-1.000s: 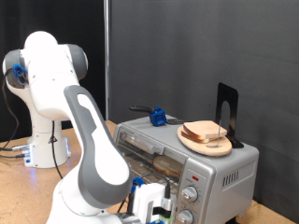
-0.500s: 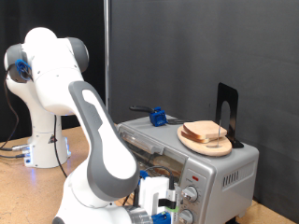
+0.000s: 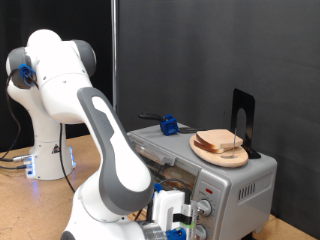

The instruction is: Make a piece of toast with the oven

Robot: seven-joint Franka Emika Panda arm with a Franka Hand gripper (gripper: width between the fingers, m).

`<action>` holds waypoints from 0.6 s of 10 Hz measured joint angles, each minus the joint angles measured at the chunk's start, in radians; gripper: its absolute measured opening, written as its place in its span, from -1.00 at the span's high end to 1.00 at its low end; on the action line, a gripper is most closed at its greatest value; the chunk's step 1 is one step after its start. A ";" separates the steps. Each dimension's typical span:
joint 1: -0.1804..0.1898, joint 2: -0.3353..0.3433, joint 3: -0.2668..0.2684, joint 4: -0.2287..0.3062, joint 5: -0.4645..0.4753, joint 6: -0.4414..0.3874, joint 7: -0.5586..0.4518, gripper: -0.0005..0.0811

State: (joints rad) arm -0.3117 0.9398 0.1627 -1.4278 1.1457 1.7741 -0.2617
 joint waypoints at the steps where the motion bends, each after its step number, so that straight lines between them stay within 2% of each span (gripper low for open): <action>1: 0.000 0.001 0.000 0.000 0.000 0.000 0.000 -0.99; 3: 0.000 0.003 0.000 0.000 0.000 0.000 0.001 -0.97; 4: 0.000 0.003 0.000 0.000 0.000 0.000 0.004 -0.57; 5: -0.001 0.003 0.000 0.000 0.000 -0.001 0.008 -0.57; 6: -0.002 0.003 0.000 0.000 0.000 -0.002 0.009 -0.12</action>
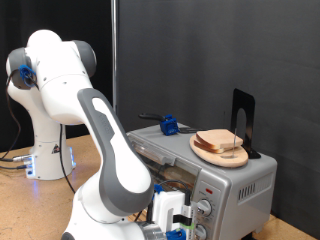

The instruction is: Make a piece of toast with the oven

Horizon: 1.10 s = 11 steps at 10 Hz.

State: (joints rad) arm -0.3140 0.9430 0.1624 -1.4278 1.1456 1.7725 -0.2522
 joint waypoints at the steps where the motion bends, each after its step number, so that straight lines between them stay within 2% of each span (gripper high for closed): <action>1: -0.002 0.000 0.000 0.000 0.000 -0.001 0.001 0.21; 2: -0.004 0.000 -0.001 0.001 0.000 -0.007 0.004 0.21; 3: -0.008 0.000 -0.002 0.004 0.000 -0.011 0.011 0.69; 4: -0.011 0.001 -0.002 0.004 0.000 -0.011 0.015 0.69; 5: -0.013 0.002 -0.003 0.006 0.000 -0.011 0.015 0.90; 7: -0.018 0.006 -0.003 0.011 0.002 -0.004 -0.018 0.96; 10: -0.026 0.014 0.004 0.012 0.055 0.038 -0.181 0.97; 11: -0.027 0.019 0.004 0.015 0.060 0.041 -0.194 0.97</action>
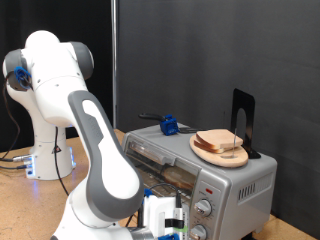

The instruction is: Make a piece of toast with the oven

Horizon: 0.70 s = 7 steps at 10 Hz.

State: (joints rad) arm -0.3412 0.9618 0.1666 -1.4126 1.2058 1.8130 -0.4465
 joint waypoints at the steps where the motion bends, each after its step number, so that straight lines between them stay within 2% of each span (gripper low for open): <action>1: 0.000 0.005 -0.002 0.005 -0.002 0.000 0.018 0.97; 4: 0.001 0.011 -0.012 0.014 -0.029 -0.006 0.141 0.97; 6: 0.000 0.011 -0.013 0.015 -0.038 -0.013 0.155 0.97; 7: -0.002 0.013 -0.014 0.021 -0.049 -0.045 0.157 0.50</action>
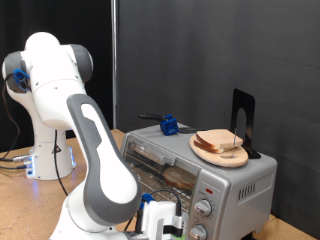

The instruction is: Make a piece of toast with the oven

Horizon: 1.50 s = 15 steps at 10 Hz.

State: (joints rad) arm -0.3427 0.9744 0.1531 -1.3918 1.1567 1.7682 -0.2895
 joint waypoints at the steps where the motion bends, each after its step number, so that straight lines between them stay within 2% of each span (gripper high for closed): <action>1: -0.004 0.006 -0.001 0.017 -0.018 -0.049 0.007 0.05; 2: -0.006 0.015 -0.001 0.037 -0.026 -0.079 0.009 0.05; 3: -0.006 0.022 0.000 0.048 -0.026 -0.084 0.007 -0.28; 4: -0.006 0.024 0.003 0.051 -0.023 -0.082 -0.001 -0.28; 5: -0.004 0.024 0.005 0.052 -0.019 -0.075 -0.011 -0.73; 6: -0.002 0.024 0.009 0.054 -0.015 -0.066 -0.015 -0.91; 9: 0.009 0.026 0.021 0.058 -0.013 -0.065 -0.017 -0.99; 15: 0.020 0.025 0.035 0.044 -0.012 -0.068 -0.037 -0.99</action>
State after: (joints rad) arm -0.3230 0.9995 0.1879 -1.3478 1.1444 1.7004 -0.3260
